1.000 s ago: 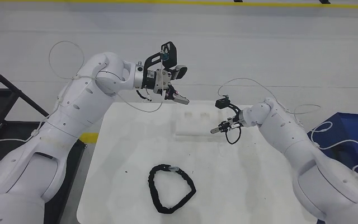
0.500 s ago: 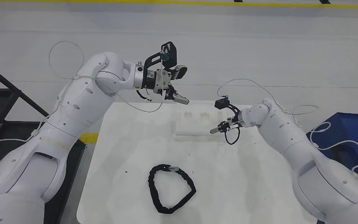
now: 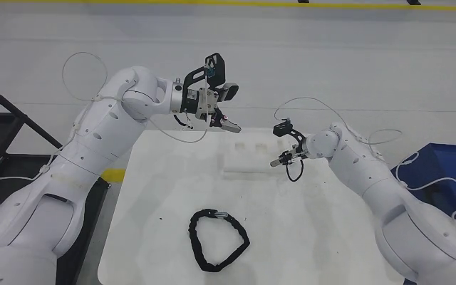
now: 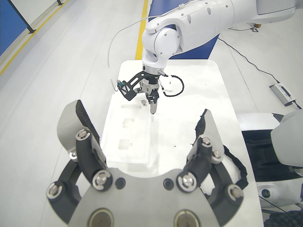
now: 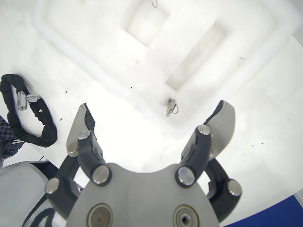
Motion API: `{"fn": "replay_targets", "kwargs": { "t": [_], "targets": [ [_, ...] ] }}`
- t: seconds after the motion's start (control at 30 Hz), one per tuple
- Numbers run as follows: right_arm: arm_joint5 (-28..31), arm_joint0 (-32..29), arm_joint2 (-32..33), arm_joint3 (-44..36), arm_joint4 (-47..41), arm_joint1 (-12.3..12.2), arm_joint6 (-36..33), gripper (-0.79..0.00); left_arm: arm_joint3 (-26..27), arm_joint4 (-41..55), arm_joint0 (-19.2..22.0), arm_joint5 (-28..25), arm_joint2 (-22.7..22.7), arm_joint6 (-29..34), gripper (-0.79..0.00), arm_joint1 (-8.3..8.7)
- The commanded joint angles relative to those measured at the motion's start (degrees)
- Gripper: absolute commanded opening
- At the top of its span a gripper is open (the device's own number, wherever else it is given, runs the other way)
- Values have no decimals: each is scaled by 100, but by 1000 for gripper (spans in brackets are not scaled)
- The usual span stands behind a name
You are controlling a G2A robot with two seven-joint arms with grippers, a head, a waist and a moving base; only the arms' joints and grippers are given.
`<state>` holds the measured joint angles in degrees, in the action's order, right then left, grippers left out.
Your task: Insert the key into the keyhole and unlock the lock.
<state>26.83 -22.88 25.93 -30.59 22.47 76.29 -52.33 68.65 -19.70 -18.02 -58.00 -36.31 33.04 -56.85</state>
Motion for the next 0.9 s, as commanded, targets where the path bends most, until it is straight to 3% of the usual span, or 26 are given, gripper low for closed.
{"fn": "replay_targets", "kwargs": {
  "t": [0.0, 0.23, 0.87],
  "targets": [
    [-62, -9, 17, -13, 55, -10, -12, -394, 0, 0, 0, 0, 0, 0, 0, 0],
    [-380, -48, 63, -137, 360, -45, 39, -376, 0, 0, 0, 0, 0, 0, 0, 0],
    [-572, -293, 302, -246, 606, -76, 236, -542, 0, 0, 0, 0, 0, 0, 0, 0]
  ]
}}
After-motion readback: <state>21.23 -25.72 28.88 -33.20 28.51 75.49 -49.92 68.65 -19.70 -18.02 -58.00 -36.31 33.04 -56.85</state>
